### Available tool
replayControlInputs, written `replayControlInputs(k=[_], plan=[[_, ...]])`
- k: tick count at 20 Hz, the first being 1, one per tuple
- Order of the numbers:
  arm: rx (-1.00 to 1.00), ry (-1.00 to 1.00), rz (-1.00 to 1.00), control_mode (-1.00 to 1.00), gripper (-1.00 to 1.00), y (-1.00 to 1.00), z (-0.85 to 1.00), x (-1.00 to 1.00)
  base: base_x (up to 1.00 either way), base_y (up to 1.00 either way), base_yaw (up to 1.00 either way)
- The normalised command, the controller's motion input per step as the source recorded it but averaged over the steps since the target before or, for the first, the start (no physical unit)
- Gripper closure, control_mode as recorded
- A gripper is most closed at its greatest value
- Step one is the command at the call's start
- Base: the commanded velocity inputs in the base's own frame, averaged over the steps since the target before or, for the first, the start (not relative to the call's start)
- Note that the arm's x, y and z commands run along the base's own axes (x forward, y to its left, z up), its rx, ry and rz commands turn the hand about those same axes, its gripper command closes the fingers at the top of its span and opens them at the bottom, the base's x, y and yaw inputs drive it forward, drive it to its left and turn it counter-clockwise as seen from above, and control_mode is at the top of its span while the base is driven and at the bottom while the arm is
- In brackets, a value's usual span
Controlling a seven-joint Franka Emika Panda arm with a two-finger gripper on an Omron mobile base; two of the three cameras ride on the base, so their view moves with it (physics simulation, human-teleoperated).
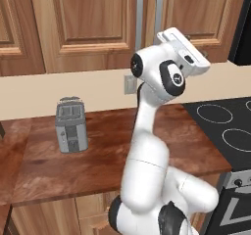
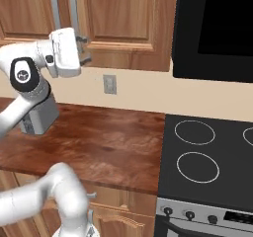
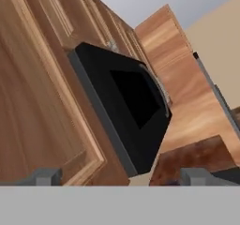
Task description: Pick the onion from the counter and place it in the cabinet. Then close the cabinet.
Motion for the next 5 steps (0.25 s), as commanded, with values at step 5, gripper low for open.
replayControlInputs(k=[5], plan=[[0.23, 0.06, 0.0, -1.0, -1.0, 0.03, -0.05, -0.92, 0.0, 0.0, 0.0]])
